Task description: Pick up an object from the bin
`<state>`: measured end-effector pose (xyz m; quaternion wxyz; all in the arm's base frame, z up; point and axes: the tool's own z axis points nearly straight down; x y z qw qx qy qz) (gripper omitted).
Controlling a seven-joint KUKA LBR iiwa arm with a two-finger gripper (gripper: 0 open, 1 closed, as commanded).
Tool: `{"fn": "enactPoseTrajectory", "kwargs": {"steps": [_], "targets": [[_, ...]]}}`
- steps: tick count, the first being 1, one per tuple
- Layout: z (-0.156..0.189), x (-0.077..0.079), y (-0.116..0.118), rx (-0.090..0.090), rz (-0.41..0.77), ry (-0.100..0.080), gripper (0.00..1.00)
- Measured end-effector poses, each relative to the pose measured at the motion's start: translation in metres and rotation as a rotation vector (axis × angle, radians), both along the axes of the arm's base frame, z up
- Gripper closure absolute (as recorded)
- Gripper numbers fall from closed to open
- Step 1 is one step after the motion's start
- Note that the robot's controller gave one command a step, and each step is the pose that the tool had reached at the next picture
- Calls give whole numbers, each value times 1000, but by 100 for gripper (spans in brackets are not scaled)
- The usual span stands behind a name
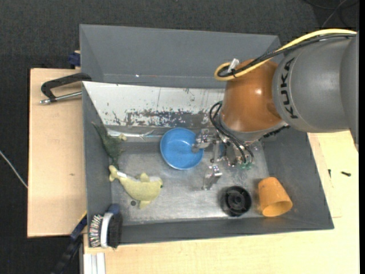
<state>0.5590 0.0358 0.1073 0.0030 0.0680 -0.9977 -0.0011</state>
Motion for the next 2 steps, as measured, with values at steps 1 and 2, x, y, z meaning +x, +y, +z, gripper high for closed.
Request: {"fn": "enactPoseTrajectory", "kwargs": {"steps": [1, 2], "targets": [[4, 2, -1, -1, -3, -7, 100], [106, 3, 29, 0, 256, -19, 100]]}}
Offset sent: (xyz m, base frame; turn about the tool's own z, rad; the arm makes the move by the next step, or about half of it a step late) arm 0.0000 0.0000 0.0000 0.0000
